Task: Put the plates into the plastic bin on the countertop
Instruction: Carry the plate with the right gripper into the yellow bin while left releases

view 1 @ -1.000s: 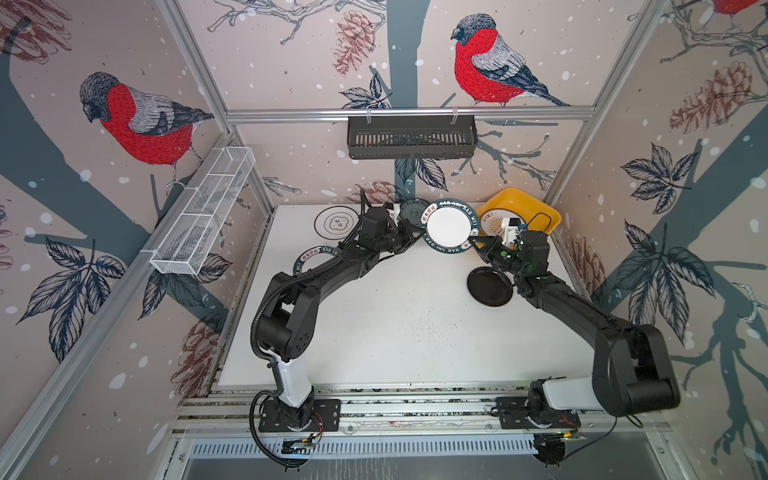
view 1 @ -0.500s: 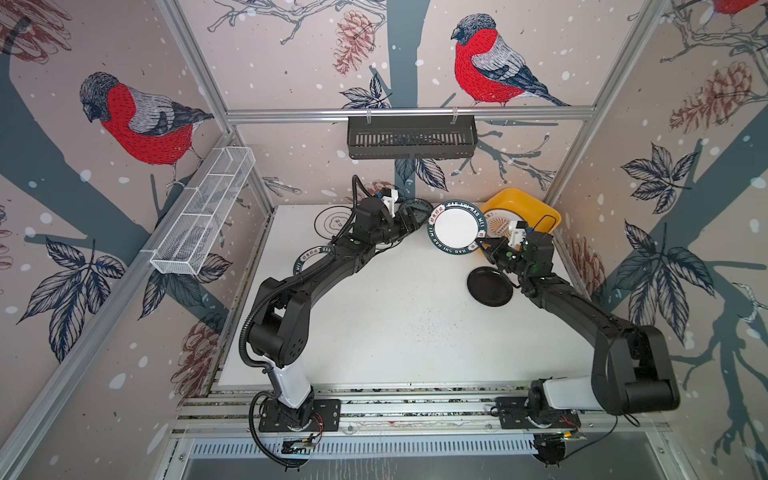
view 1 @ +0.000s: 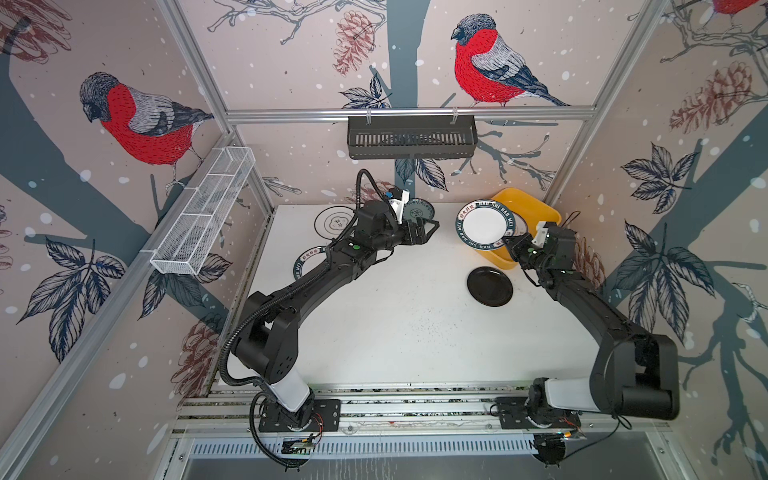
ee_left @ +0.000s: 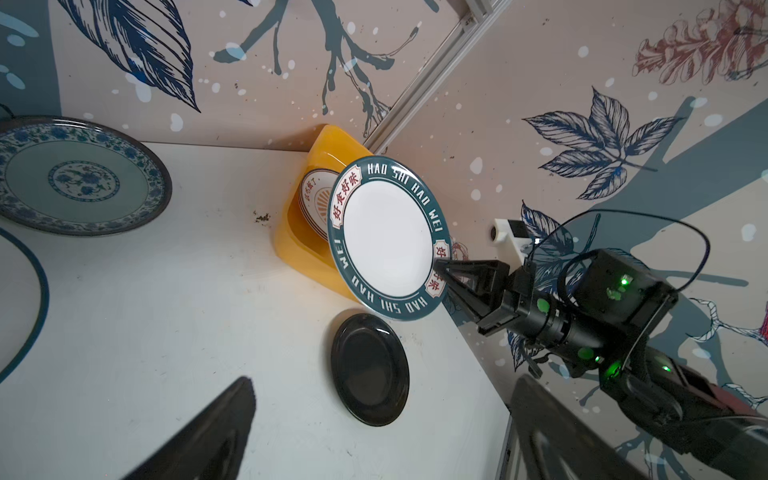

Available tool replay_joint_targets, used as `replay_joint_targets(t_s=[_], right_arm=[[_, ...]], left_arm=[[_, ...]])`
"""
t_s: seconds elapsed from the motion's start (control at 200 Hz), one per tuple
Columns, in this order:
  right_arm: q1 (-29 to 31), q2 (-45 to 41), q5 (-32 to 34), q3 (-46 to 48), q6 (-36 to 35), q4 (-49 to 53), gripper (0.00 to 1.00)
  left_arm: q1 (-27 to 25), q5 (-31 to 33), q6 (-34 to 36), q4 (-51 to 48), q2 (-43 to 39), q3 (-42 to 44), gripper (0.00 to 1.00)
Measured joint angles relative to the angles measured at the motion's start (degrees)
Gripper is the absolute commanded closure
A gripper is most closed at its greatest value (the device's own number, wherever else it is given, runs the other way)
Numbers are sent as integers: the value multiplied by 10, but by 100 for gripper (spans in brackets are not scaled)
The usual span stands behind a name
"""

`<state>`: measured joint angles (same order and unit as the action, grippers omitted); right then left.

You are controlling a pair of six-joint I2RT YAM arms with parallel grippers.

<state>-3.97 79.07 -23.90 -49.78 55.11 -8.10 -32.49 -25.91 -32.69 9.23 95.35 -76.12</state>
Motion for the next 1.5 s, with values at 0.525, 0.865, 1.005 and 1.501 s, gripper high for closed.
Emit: replay_joint_targets(t_s=[0.525,0.865,1.005,1.501], right_arm=[[-67,143,32,-114,2,35,97],[-89,267,53,-188,18,38,97],[-88,297,55,-212,18,42,97],[-87,356,62,-257,19,53,97]], left_arm=[[-30,-41,33,47,171,-120,4],[-30,-38,90,-17,234,-203,4],[-30,-34,113,-51,263,-254,4],[-10,-38,117,-72,288,-287,4]])
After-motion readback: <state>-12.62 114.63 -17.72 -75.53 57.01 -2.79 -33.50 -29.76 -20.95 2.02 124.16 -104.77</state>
